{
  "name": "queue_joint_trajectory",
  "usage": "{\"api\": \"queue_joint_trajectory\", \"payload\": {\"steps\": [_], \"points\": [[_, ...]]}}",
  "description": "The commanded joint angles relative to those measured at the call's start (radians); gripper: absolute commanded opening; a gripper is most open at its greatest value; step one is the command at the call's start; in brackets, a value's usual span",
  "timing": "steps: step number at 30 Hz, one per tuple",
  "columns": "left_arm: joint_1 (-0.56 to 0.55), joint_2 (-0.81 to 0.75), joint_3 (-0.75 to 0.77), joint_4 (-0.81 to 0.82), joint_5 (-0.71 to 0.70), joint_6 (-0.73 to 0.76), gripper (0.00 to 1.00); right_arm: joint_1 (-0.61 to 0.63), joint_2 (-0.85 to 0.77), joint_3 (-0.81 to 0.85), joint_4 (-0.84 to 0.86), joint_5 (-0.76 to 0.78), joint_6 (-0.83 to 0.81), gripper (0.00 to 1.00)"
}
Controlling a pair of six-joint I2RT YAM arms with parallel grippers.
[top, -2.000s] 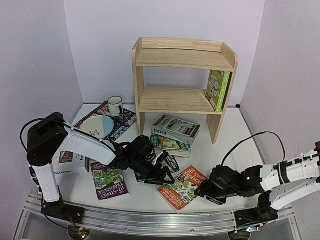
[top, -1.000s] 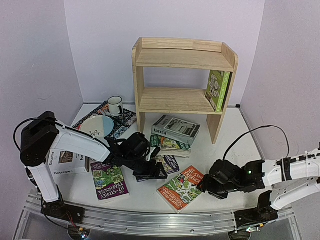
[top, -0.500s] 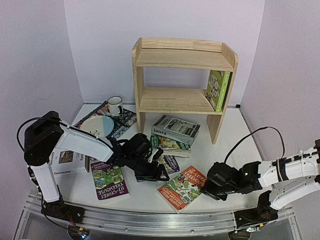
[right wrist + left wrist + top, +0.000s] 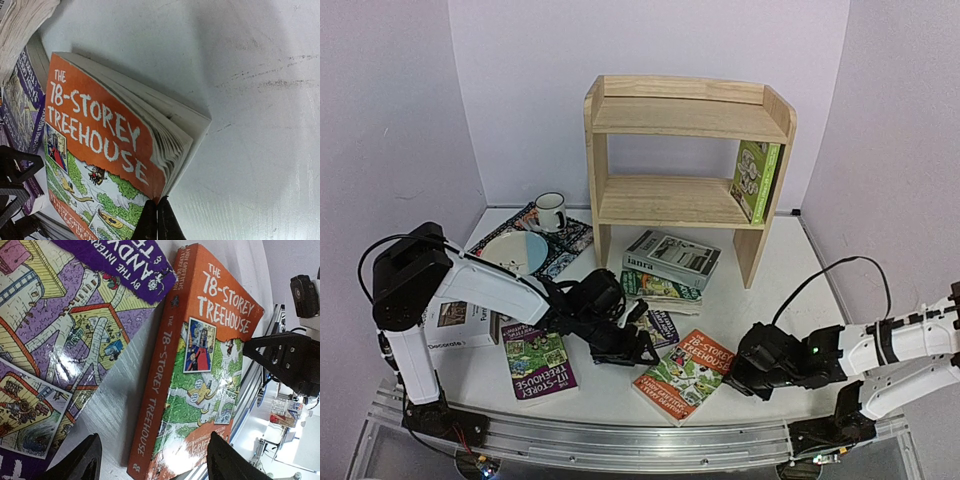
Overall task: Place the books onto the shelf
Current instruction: Pick up the book at the center of the board.
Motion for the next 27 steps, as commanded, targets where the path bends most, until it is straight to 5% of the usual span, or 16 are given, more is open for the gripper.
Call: {"api": "queue_joint_trajectory", "payload": {"steps": [1,16,27], "points": [[-0.012,0.033,0.056,0.027,0.029,0.005,0.74,-0.006,-0.011,-0.087,-0.104,-0.028,0.026,0.0],[-0.027,0.172,0.151,0.027,0.197,-0.022,0.76,-0.009,-0.013,-0.105,-0.136,-0.084,-0.006,0.0],[-0.021,0.162,0.187,0.162,0.345,-0.096,0.64,-0.01,0.018,-0.072,-0.136,-0.089,-0.048,0.0]]}}
